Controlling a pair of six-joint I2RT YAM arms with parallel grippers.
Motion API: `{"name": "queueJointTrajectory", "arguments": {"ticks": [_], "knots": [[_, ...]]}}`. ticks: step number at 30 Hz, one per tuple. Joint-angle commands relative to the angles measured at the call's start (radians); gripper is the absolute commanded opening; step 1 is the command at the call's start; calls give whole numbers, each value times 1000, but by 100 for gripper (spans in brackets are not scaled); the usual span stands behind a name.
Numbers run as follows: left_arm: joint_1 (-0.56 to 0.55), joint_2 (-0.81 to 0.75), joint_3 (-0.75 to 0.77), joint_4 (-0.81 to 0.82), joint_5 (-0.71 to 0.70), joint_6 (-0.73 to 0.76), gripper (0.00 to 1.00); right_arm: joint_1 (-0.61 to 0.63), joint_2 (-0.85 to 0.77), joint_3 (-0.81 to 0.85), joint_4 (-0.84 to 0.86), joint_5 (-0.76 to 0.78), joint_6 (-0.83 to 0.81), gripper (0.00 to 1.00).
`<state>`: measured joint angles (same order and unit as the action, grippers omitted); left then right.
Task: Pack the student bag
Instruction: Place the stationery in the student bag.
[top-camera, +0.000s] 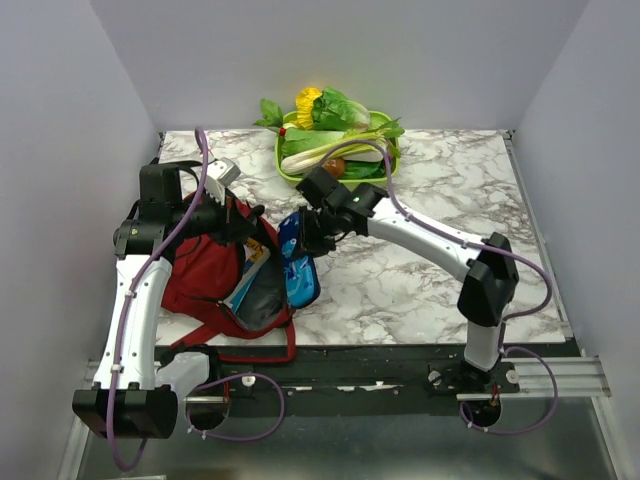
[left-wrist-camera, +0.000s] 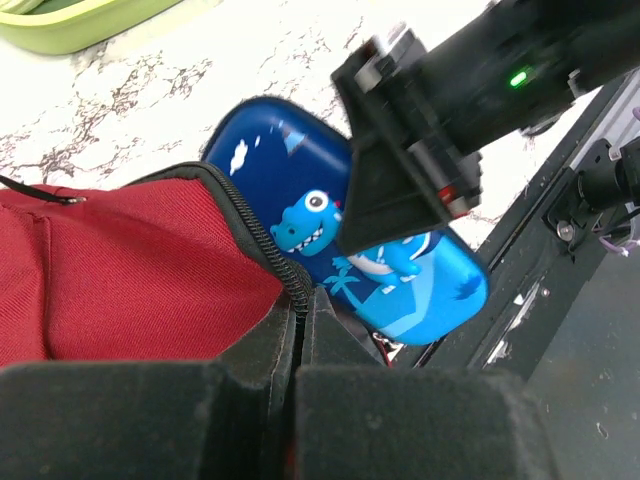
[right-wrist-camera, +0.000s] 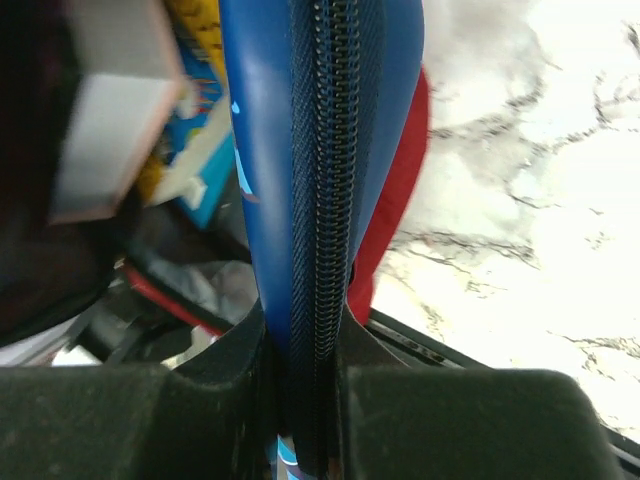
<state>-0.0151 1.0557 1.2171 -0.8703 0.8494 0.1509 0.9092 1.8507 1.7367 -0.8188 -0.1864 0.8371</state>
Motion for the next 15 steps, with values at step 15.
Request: {"name": "queueJointTrajectory", "arguments": {"ticks": [15], "knots": [[-6,-39,12,14,60,-8,0,143,200,342,-153,343,34,1]]}}
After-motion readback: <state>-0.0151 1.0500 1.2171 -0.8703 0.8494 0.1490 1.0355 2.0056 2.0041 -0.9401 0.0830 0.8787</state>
